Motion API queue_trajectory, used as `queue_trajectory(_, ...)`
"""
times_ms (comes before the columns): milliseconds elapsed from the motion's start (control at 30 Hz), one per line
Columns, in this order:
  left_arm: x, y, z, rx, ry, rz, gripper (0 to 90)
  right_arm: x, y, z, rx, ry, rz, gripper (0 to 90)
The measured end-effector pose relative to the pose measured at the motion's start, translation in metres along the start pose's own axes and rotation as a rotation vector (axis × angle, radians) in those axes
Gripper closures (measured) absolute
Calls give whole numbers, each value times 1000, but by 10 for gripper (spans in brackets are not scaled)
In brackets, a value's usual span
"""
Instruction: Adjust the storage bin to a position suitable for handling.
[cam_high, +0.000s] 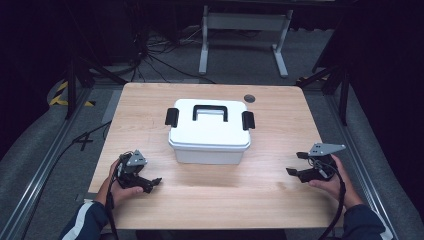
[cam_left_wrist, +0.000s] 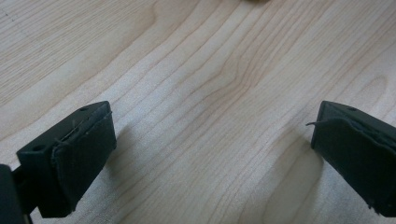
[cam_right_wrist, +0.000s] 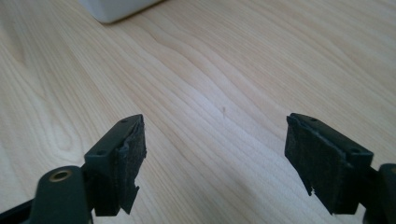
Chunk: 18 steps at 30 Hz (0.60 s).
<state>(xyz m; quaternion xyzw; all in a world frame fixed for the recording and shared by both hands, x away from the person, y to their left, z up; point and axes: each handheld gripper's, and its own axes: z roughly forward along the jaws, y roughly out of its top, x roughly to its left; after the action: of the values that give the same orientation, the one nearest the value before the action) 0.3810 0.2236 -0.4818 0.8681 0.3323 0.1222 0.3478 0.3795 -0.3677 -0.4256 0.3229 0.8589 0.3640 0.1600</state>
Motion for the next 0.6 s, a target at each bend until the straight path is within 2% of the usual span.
queue_trajectory(233,0,0,0,0,0,3,4,1,24,-10,5,22,-55,214)
queue_trajectory(400,0,0,0,0,0,4,4,0,48,-21,21,33,-101,193)
queue_trajectory(600,0,0,0,0,0,3,4,3,78,-32,10,44,-144,199)
